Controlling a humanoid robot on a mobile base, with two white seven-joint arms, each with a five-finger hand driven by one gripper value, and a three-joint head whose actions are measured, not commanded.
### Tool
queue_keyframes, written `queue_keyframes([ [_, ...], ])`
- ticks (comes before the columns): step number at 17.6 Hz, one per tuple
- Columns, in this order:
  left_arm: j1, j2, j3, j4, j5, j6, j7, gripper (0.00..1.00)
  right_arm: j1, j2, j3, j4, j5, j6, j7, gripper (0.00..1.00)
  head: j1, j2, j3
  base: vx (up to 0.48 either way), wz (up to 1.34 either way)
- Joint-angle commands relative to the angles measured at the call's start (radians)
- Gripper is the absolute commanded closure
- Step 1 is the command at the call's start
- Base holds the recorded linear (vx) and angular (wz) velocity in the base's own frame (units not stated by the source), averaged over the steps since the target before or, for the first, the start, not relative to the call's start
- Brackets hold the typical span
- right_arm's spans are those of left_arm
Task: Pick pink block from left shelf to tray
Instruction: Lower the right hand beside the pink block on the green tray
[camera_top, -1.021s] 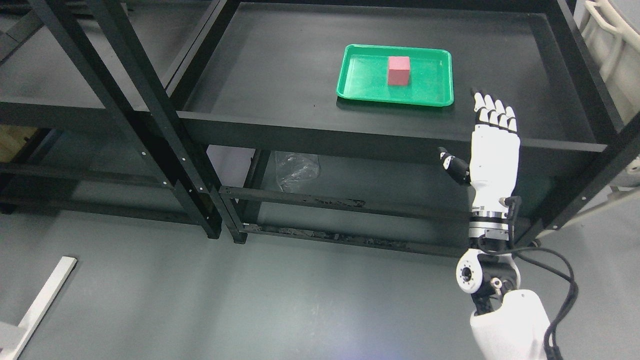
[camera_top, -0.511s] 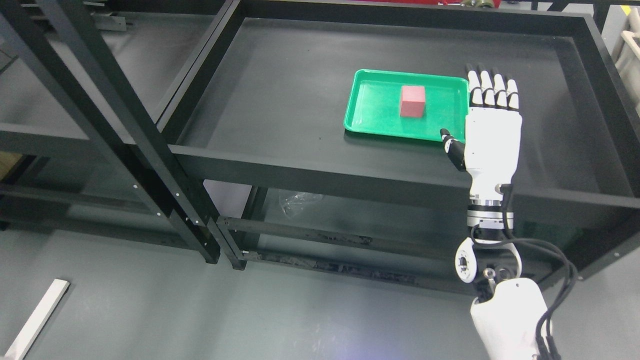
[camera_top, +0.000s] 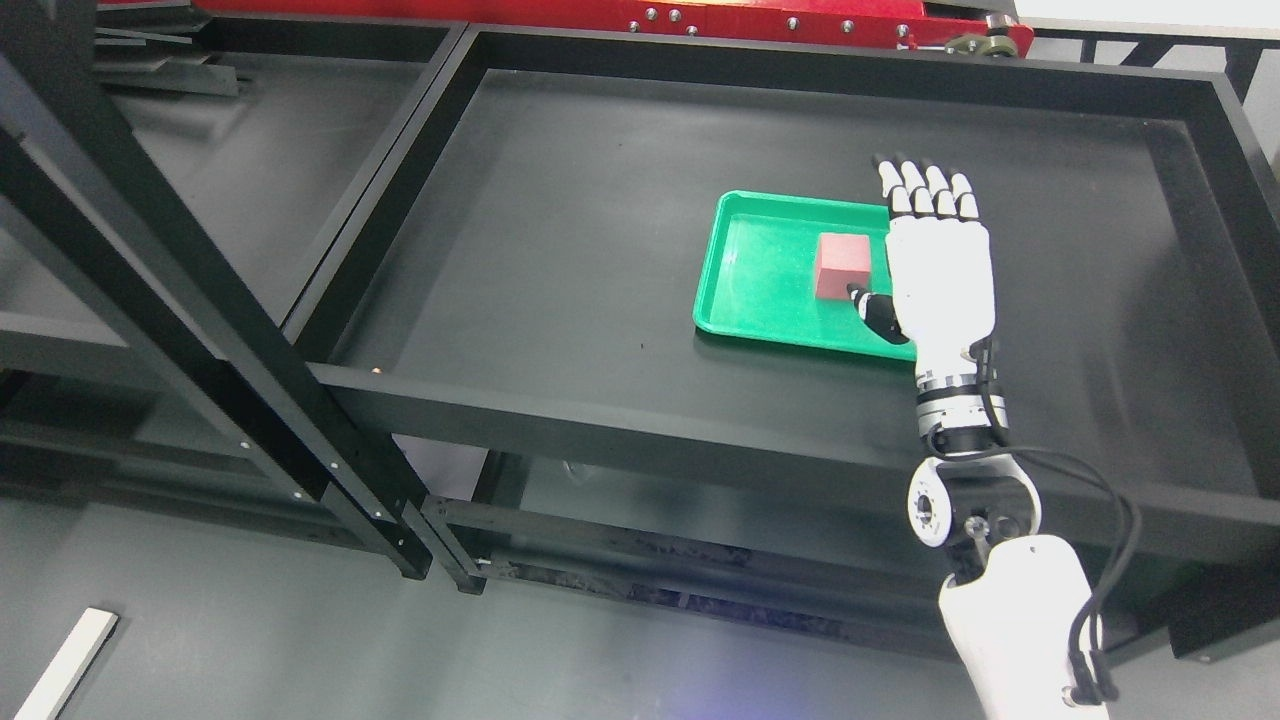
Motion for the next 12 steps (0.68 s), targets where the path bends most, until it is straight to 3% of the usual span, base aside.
queue_keyframes([
  [1, 0.0, 0.017, 0.0, -0.018, 0.0, -0.004, 0.0, 0.0, -0.041, -0.017, -0.008, 0.063, -0.102, -0.001, 0.103, 0.02, 0.0, 0.0, 0.0, 0.185, 0.0],
  [5, 0.0, 0.017, 0.0, -0.018, 0.0, -0.004, 0.0, 0.0, -0.046, -0.017, -0.004, 0.095, -0.174, -0.002, 0.209, 0.02, 0.0, 0.0, 0.0, 0.181, 0.0],
  [12, 0.0, 0.017, 0.0, -0.018, 0.0, -0.004, 0.0, 0.0, -0.081, -0.017, -0.001, 0.175, -0.184, -0.013, 0.218, 0.05, 0.0, 0.0, 0.0, 0.145, 0.0],
])
